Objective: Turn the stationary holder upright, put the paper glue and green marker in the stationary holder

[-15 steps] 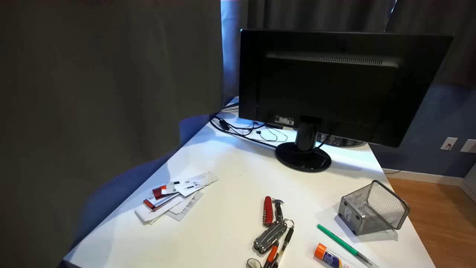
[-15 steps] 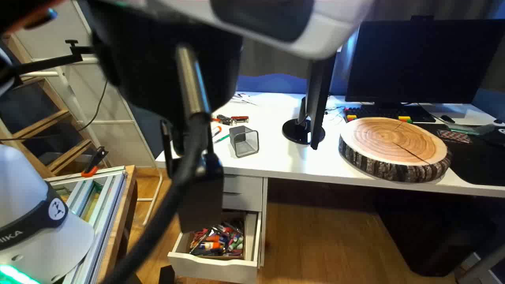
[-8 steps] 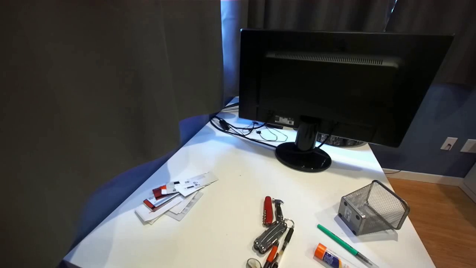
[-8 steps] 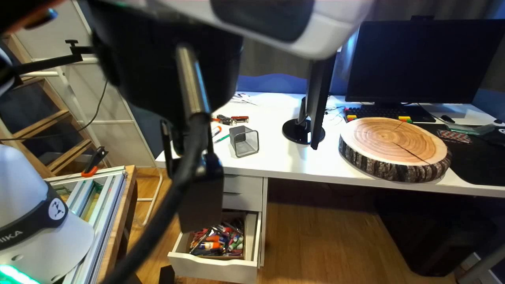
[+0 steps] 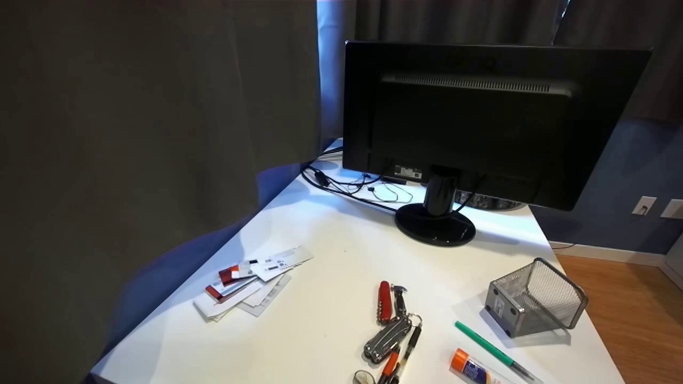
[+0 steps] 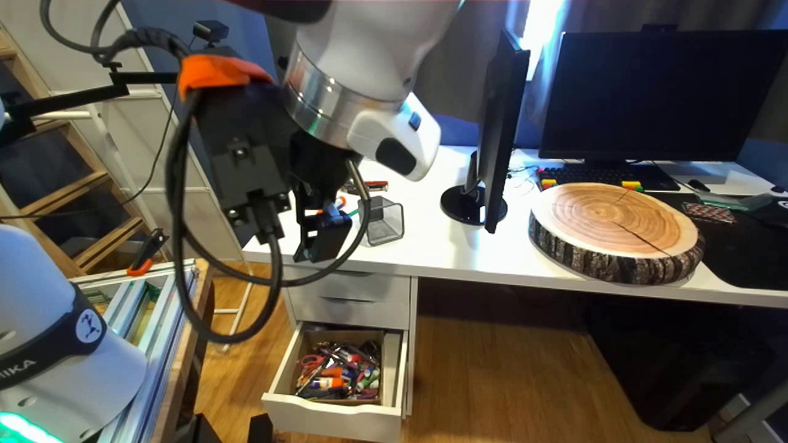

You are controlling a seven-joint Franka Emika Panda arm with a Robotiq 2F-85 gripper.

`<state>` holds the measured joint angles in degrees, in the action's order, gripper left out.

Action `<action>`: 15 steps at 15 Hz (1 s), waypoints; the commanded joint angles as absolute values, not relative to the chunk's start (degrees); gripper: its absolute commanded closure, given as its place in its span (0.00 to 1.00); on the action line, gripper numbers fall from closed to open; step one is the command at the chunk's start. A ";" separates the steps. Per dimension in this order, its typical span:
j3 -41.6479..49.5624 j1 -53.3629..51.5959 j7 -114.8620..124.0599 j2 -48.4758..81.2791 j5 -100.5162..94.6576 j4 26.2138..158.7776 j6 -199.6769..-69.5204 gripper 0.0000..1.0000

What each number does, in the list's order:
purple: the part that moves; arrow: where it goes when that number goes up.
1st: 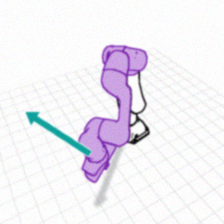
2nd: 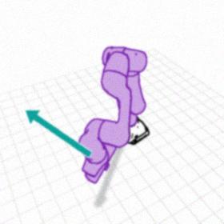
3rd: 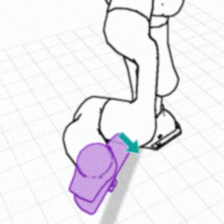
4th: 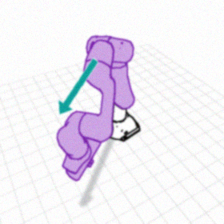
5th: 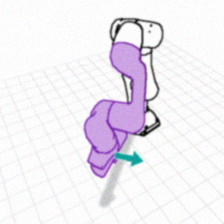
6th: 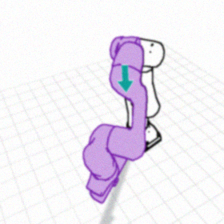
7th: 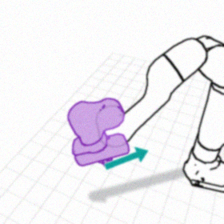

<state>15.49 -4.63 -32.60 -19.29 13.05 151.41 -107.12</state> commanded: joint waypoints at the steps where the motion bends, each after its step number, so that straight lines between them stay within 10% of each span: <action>1: 10.14 -9.19 -36.22 -8.48 26.84 149.50 -108.13 0.00; 15: -0.20 -6.33 -39.41 1.48 43.09 145.94 -113.34 0.00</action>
<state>1.81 -8.15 -36.55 0.50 39.40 146.64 -113.13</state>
